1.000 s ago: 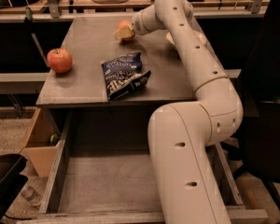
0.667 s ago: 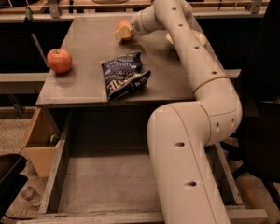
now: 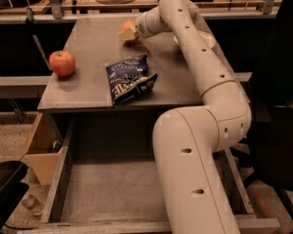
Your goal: Place orange into top drawer
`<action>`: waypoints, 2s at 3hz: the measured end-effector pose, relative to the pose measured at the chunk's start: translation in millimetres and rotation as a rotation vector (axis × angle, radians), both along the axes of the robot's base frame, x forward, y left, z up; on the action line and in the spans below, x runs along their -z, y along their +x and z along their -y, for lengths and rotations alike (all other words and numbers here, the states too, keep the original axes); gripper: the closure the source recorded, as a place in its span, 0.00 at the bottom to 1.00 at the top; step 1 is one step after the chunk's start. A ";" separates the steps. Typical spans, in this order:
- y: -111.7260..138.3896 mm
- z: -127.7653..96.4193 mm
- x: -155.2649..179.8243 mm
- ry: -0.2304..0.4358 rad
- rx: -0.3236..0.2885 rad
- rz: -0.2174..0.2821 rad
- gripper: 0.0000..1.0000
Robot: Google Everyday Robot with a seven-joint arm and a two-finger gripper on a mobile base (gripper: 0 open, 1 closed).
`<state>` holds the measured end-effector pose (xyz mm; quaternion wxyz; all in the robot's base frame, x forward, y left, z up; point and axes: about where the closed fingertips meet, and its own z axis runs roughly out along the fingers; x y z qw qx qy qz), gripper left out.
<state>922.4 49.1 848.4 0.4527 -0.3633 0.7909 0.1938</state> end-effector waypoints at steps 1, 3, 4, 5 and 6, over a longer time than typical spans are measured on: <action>-0.1 0.0 -0.6 0.000 0.000 0.000 1.00; -0.2 0.1 -2.6 0.000 0.000 0.000 1.00; -0.9 1.0 -5.5 -0.005 0.002 0.004 1.00; -16.2 18.2 -63.4 -0.084 0.039 0.084 1.00; -35.1 44.5 -137.0 -0.150 0.120 0.225 1.00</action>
Offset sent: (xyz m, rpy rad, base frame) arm -0.0513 -0.0182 0.0681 -0.1706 -0.0578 -0.0606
